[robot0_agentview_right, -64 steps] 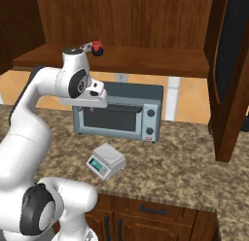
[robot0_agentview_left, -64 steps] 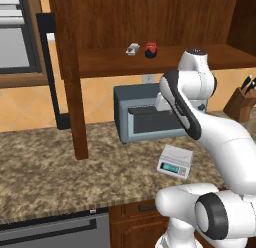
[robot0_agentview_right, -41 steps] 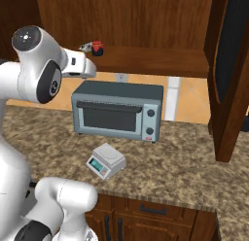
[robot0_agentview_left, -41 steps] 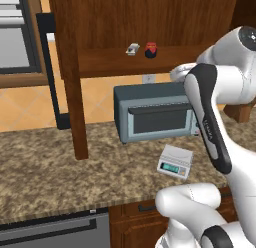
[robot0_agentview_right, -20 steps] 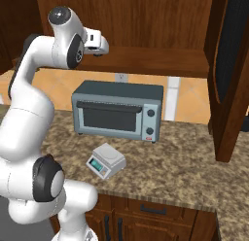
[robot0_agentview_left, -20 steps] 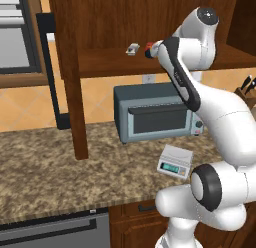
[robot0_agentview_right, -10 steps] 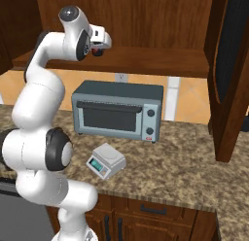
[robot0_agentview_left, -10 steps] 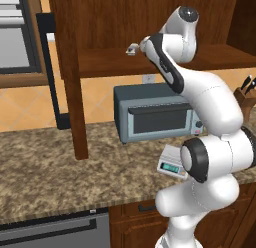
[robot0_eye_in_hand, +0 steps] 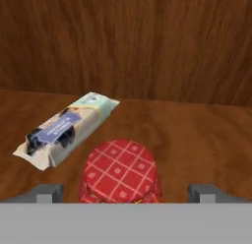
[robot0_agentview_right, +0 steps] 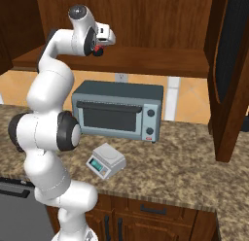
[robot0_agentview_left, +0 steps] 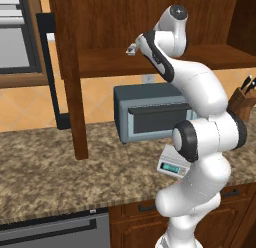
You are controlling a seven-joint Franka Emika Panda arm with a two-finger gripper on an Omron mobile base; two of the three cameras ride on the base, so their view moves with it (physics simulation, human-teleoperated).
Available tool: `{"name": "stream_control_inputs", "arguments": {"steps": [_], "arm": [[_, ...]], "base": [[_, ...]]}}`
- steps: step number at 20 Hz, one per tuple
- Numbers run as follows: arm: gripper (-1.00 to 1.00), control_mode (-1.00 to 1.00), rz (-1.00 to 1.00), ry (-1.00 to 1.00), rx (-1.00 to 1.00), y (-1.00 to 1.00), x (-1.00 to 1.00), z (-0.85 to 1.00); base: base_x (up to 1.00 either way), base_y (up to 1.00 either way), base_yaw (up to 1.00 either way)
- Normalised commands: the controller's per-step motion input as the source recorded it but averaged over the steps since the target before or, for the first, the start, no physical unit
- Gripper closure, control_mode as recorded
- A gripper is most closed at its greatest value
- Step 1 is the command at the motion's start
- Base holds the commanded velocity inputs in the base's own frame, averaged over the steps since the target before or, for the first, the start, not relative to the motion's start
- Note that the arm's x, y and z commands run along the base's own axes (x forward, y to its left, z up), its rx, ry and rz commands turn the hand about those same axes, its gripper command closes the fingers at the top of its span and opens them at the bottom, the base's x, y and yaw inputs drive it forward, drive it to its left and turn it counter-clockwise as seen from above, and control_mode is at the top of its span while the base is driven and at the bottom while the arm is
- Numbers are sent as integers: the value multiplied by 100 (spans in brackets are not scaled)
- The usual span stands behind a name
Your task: Pick the jam and place it on the digital scale for weighing, and close the cabinet.
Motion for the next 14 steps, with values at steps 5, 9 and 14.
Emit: {"name": "stream_control_inputs", "arguments": {"steps": [5, 9, 14], "arm": [[-100, -100, 0, 0, 0, 1, 34, 0], [-100, -100, 0, 0, 0, 4, 8, -11], [100, -100, 0, 0, -1, 11, 1, -31]], "base": [[0, 0, 0], [0, 0, 0], [0, 0, 0]]}}
